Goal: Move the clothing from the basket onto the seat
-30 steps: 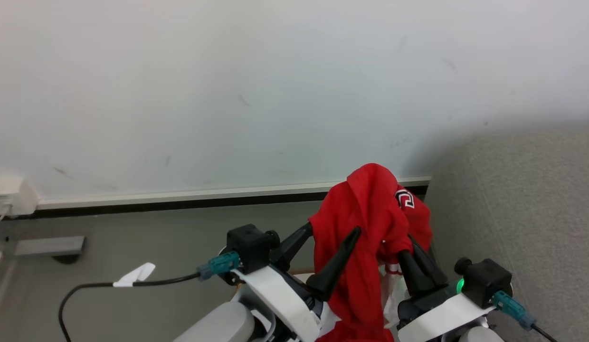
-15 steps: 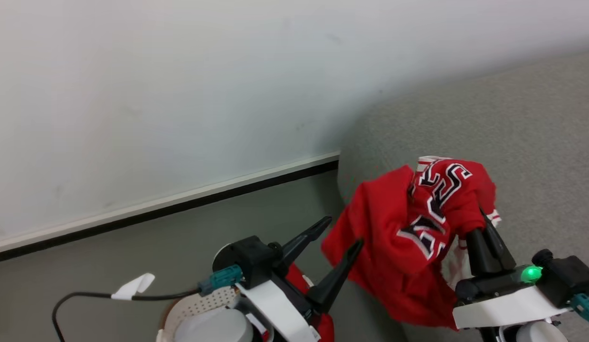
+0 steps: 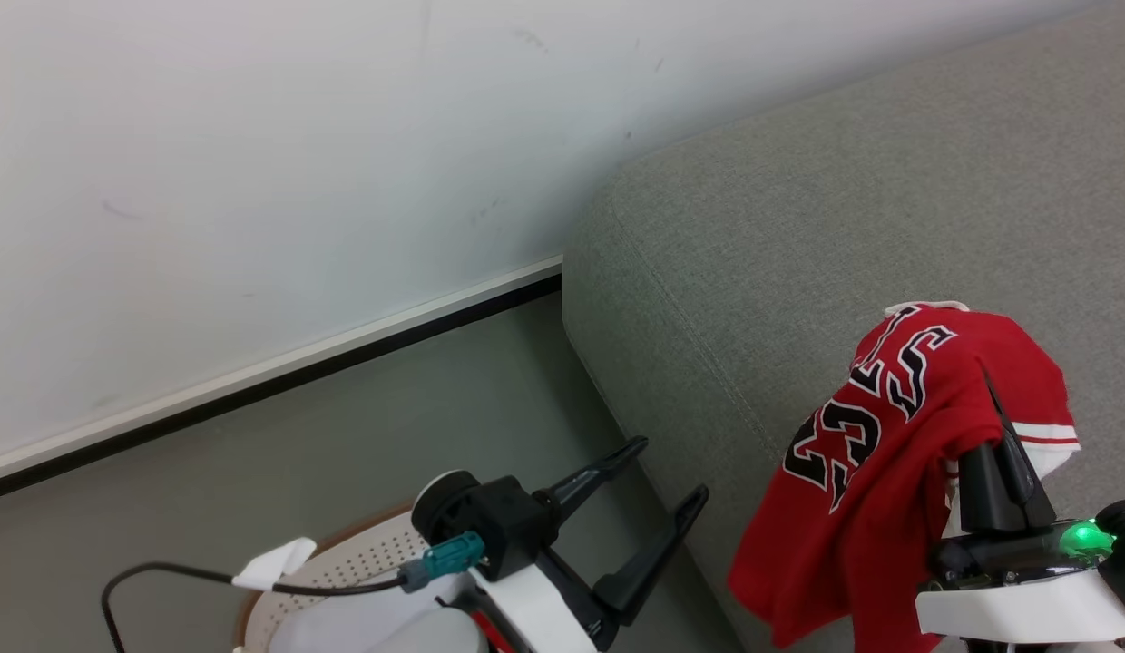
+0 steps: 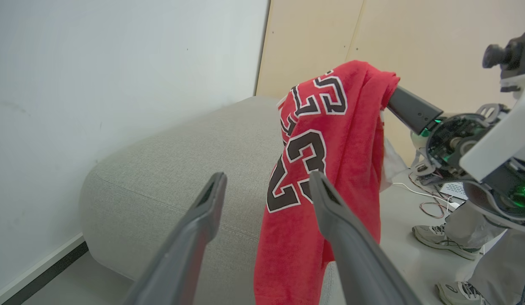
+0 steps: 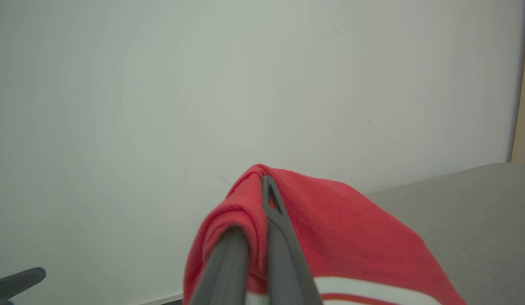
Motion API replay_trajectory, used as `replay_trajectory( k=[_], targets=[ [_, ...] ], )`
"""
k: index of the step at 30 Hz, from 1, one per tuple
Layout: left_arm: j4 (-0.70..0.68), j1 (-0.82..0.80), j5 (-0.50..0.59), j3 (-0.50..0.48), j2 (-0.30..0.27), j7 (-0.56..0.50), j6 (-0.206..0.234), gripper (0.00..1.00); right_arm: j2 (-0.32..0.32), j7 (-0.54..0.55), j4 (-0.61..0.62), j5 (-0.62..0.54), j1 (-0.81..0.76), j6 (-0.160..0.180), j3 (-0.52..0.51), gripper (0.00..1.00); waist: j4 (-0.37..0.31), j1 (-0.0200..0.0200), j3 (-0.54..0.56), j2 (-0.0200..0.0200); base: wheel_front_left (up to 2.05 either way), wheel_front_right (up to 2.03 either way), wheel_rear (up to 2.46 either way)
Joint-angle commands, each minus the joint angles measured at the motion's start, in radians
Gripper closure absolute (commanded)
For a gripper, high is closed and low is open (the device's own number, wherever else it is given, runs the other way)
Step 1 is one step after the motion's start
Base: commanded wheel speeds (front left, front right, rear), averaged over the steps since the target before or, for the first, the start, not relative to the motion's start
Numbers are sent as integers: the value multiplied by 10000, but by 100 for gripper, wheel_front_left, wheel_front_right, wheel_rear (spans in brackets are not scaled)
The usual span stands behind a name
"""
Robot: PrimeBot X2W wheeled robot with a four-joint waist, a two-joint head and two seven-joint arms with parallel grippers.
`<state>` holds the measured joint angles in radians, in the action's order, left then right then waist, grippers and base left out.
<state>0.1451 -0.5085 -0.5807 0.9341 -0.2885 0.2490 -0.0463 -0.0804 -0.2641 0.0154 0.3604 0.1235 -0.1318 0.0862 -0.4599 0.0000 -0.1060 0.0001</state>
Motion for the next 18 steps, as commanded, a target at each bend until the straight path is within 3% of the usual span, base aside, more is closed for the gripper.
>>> replay_trajectory(
  k=[1, 9, 18],
  targets=[
    [-19, -52, 69, -6, -61, 45, 4, 0, 18, -5, 85, -37, -61, 22, -51, 100, 5, 0, -27, -1, 0, 0, 0],
    [-138, -231, 271, 116, -247, 11, -64, 0, 102, -5, 237, -172, 129, 22, -243, 100, 198, 0, -397, -1, 0, 0, 0],
    [-760, -646, 795, 172, -970, -86, -132, 0, -97, 160, -111, -121, 1922, 22, -719, 100, 561, 0, -1823, -1, 0, 0, 0]
  ],
)
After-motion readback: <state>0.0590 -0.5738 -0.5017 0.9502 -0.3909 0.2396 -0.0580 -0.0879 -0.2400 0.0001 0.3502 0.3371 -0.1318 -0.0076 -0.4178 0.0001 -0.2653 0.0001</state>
